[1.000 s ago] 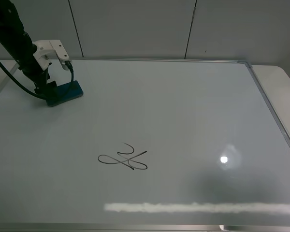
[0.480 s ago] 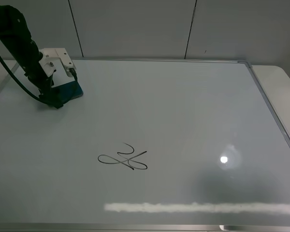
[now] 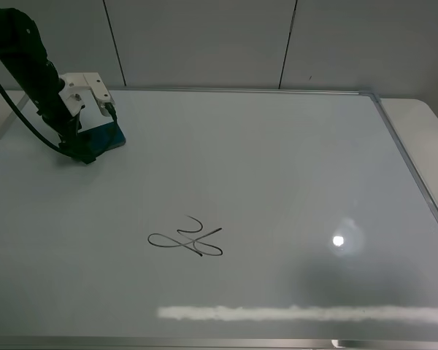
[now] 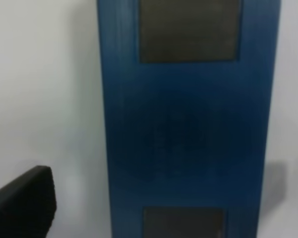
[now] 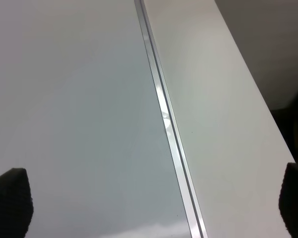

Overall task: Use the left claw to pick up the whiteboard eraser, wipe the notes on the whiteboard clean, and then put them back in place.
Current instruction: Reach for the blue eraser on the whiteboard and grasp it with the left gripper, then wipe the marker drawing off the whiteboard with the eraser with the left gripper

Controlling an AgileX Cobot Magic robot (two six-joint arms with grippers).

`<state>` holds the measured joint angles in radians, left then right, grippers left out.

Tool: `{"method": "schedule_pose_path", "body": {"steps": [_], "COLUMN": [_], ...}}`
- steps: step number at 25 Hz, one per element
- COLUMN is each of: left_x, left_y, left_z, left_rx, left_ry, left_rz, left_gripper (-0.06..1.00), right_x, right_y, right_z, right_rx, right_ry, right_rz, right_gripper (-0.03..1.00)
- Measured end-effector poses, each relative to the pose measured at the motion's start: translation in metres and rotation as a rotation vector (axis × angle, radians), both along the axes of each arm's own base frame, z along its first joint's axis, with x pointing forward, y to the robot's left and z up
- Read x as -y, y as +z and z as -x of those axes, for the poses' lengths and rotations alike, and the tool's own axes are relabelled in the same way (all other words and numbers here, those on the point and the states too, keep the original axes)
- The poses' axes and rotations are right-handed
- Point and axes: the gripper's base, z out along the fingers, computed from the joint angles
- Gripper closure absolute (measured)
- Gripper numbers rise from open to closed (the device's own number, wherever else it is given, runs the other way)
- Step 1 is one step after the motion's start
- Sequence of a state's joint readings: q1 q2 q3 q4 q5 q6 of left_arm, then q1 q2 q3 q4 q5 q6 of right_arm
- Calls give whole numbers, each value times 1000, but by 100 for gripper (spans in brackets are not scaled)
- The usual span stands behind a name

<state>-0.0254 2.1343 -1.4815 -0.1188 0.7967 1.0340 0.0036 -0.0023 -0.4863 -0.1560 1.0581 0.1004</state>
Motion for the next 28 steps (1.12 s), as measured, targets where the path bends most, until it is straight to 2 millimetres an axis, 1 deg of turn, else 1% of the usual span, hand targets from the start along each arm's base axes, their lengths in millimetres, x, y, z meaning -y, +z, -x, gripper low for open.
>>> {"method": "schedule_pose_path", "body": {"steps": [1,3,4,5,6,9,17,20,23,25,28], "left_x": [0,1,1,1,1,2,2,3,8,13,20], "left_y": [0,0,0,0,0,0,1,7,23,39,58], "left_z": [0,0,0,0,0,3,3,4,6,9,15], "left_rx": [0,-1,-1,-3,-8,-36,-40,-35,0,25,24], "left_ry": [3,13,19,25,30,51,62,72,89,111,191], "left_rz": [2,11,16,19,21,27,31,35,44,54,82], "left_gripper": [-3,5,14,26,40,39,39,39,39,39,39], "right_x": [0,0,0,0,0,0,0,0,0,0,0], "right_y": [0,0,0,0,0,0,0,0,0,0,0], "right_z": [0,0,0,0,0,0,0,0,0,0,0], "right_rx": [0,0,0,0,0,0,0,0,0,0,0], "right_ry": [0,0,0,0,0,0,0,0,0,0,0], "right_rz": [0,0,0,0,0,0,0,0,0,0,0], "right_gripper": [-2,-2,-2,-2,-2,-2,-2,-2,-2,-2,-2]}}
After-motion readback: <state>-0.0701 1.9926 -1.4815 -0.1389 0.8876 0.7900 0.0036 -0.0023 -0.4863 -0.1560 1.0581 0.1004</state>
